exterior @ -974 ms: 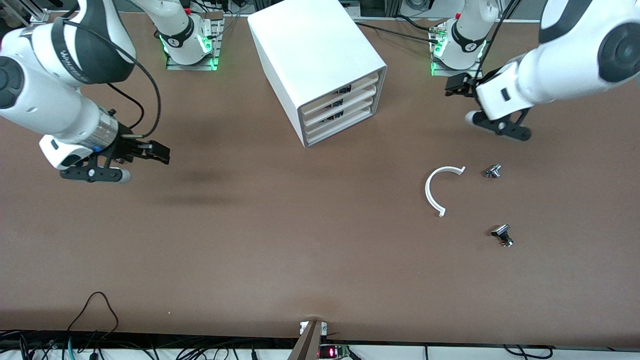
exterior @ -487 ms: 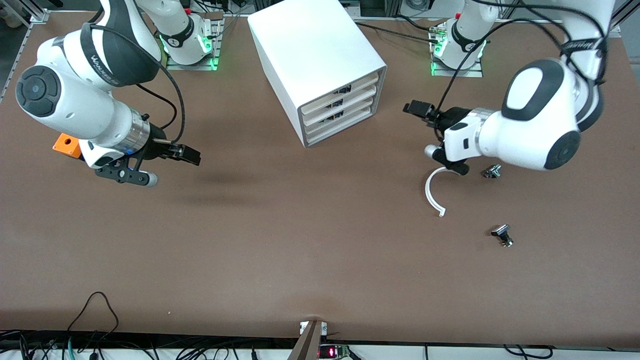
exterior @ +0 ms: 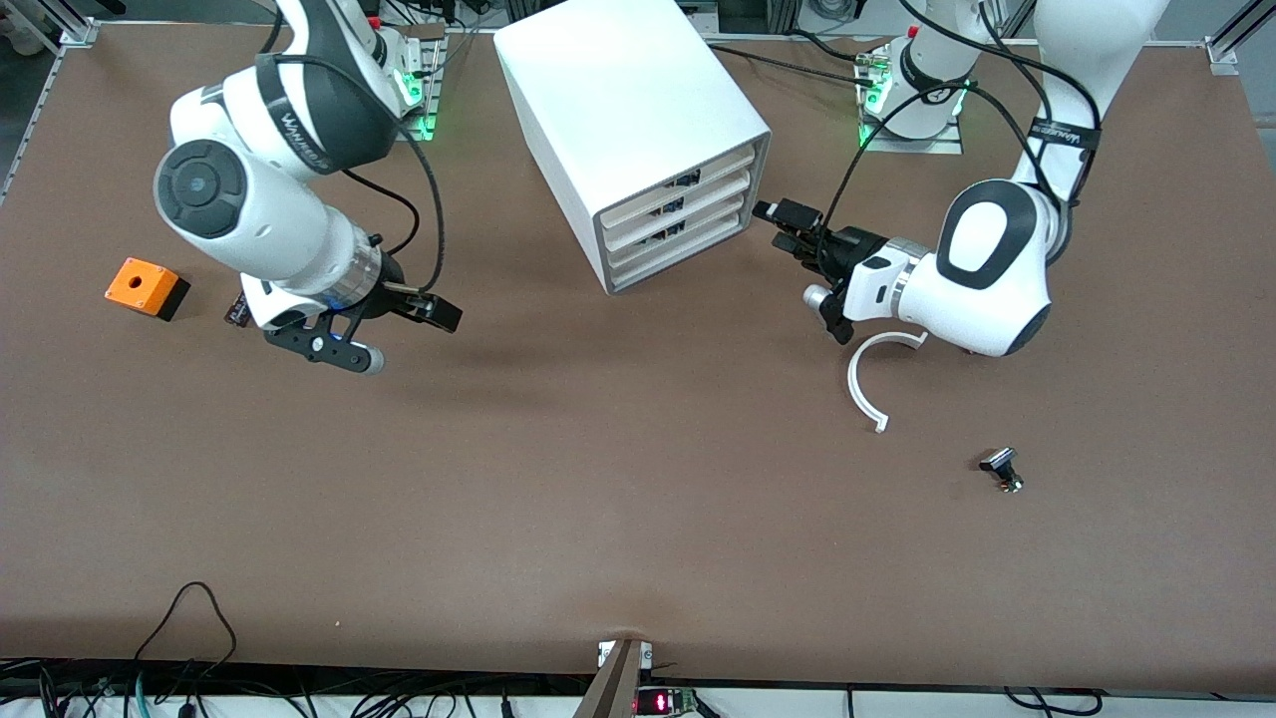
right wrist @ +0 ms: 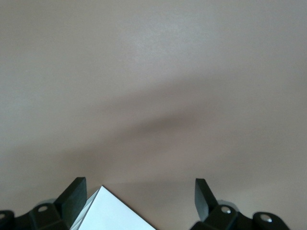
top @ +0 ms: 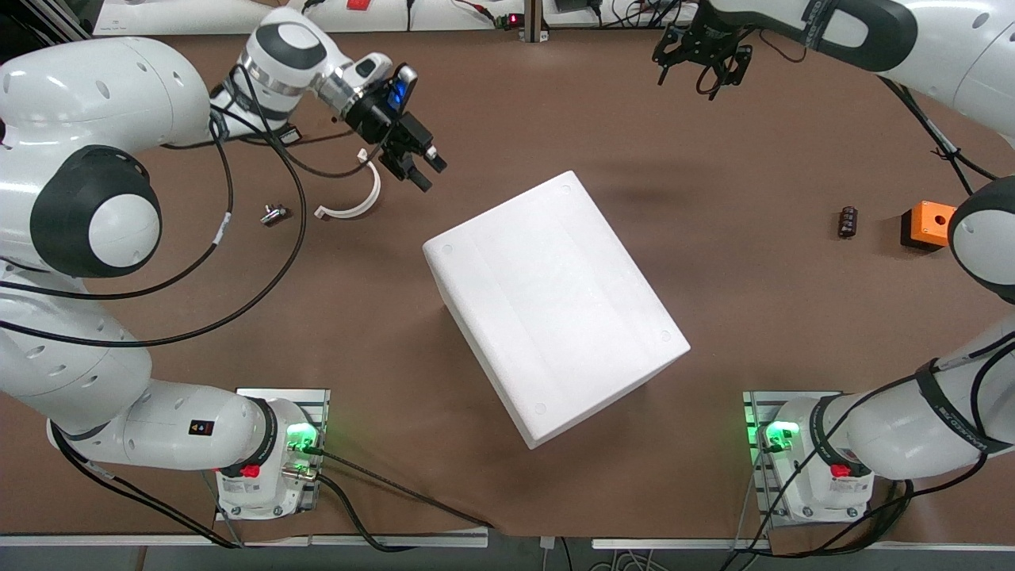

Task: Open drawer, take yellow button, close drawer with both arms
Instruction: 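Reach the left gripper to the cabinet drawer handle while the right gripper approaches, then grasp the drawer handle with the left gripper and pull the drawer open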

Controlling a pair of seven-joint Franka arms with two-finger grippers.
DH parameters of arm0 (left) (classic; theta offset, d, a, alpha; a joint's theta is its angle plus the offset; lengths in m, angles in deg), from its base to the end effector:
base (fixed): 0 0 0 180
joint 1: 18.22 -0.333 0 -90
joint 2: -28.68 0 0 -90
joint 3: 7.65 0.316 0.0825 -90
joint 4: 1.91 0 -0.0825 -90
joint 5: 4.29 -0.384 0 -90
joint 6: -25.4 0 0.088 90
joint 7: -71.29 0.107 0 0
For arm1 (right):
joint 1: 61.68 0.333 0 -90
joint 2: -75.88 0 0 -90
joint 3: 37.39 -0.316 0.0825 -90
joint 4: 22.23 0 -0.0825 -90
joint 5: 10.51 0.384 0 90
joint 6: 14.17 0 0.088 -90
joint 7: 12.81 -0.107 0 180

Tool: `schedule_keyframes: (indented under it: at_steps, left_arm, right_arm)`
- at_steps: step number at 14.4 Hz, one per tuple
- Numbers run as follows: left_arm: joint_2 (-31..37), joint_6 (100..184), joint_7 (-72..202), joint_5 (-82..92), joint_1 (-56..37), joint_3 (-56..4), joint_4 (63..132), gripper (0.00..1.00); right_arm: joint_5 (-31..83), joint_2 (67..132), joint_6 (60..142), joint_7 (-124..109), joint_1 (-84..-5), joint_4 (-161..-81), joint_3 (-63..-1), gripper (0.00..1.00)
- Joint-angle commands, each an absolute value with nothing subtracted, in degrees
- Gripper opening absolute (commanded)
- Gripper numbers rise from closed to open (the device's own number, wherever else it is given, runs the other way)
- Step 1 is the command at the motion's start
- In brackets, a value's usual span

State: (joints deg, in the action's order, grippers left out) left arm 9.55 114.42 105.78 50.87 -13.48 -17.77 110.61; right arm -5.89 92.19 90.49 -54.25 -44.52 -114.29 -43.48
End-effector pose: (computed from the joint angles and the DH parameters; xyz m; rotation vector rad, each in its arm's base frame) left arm 0.5073 -0.2225 0.3152 1.9357 -0.4797 -0.5769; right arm 0.5872 0.2524 0.4593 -3.0348 0.5267 0.1710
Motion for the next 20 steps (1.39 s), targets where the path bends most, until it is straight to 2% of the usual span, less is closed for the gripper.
schedule_keyframes:
  at_steps: [1, 3, 5, 9, 15, 17, 18, 20]
  left_arm:
    - [12.5, 115.6, 115.7, 55.6, -14.4, -17.9, 118.7, 0.75]
    - [14.6, 117.1, 119.4, 60.0, -13.7, -18.4, 123.2, 0.75]
    - [16.5, 121.8, 121.5, 60.7, -14.3, -21.9, 127.0, 0.75]
    - [16.6, 122.6, 124.6, 62.1, -13.9, -22.9, 128.8, 0.73]
    - [16.6, 126.8, 125.7, 67.4, -14.3, -28.2, 131.2, 0.69]
    - [16.6, 126.8, 125.7, 67.4, -14.4, -28.4, 131.2, 0.63]
    - [16.6, 126.6, 126.0, 67.3, -14.4, -28.4, 131.2, 0.56]
    - [16.6, 126.2, 126.1, 67.3, -14.4, -28.5, 131.2, 0.54]
  right_arm:
    - [-7.7, 93.4, 90.0, -59.3, -42.5, -112.5, -43.2, 1.00]
    - [-7.5, 94.2, 90.1, -62.8, -41.9, -112.5, -43.2, 1.00]
    - [-7.5, 94.9, 91.0, -66.2, -40.8, -112.1, -43.2, 1.00]
    - [-7.6, 96.3, 91.2, -68.9, -39.4, -111.0, -43.2, 1.00]
    - [-7.6, 97.3, 91.3, -70.6, -38.6, -109.9, -43.2, 1.00]
    - [-7.6, 97.6, 91.3, -71.8, -38.5, -109.5, -43.2, 1.00]
    - [-7.6, 97.9, 91.3, -71.9, -38.4, -109.2, -43.2, 1.00]
    - [-7.6, 98.2, 91.3, -72.1, -38.4, -108.7, -43.2, 1.00]
